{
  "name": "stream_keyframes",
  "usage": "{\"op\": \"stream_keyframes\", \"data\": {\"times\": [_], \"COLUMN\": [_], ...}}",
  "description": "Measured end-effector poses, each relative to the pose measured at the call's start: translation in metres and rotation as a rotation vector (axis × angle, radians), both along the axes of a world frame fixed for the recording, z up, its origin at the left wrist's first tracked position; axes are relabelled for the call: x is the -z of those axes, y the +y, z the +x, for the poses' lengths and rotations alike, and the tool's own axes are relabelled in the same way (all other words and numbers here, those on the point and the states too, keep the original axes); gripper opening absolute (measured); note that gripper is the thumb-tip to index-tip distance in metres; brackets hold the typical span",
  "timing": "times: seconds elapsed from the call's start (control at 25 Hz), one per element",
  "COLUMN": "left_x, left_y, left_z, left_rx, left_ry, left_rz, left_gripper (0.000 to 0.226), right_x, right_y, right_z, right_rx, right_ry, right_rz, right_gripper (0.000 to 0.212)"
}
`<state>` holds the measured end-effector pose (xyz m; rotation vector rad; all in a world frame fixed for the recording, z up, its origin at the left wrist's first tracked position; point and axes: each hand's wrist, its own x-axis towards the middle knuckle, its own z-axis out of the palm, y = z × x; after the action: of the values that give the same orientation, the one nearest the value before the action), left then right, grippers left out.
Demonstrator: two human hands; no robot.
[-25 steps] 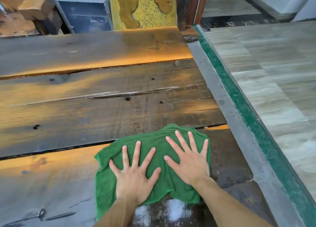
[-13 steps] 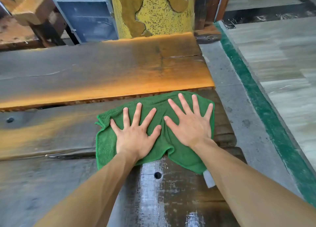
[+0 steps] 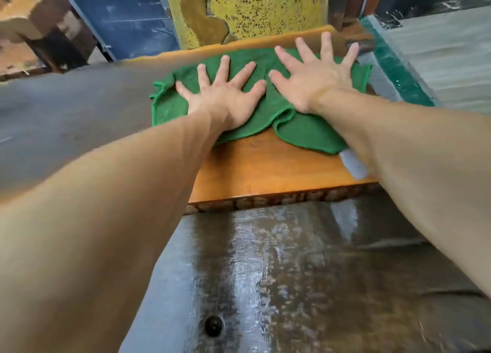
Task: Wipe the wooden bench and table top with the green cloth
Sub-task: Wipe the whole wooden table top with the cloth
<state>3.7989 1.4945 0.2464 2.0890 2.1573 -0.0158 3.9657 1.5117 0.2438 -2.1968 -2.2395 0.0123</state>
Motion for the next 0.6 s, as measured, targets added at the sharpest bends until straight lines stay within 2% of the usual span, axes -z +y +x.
{"op": "stream_keyframes", "data": {"times": [0.2, 0.36, 0.44, 0.52, 0.6], "left_x": [-0.003, -0.001, -0.001, -0.002, -0.002], "left_y": [0.073, 0.077, 0.059, 0.023, -0.017], "left_z": [0.014, 0.017, 0.024, 0.036, 0.043], "left_rx": [-0.001, 0.119, 0.189, 0.222, 0.232], "left_ry": [0.004, 0.07, 0.052, 0.037, 0.035], "left_rz": [-0.005, 0.031, 0.022, 0.009, 0.011], "left_gripper": [0.058, 0.053, 0.051, 0.052, 0.055], "right_x": [0.0, 0.001, -0.002, -0.003, -0.002], "right_y": [0.063, 0.046, 0.028, -0.001, -0.039], "right_z": [0.011, 0.006, 0.005, 0.012, 0.019], "right_rx": [-0.003, -0.076, -0.112, -0.105, -0.101], "right_ry": [-0.02, -0.134, -0.069, 0.054, 0.076], "right_rz": [0.032, 0.209, 0.256, 0.127, 0.012], "right_gripper": [0.058, 0.052, 0.048, 0.049, 0.053]}}
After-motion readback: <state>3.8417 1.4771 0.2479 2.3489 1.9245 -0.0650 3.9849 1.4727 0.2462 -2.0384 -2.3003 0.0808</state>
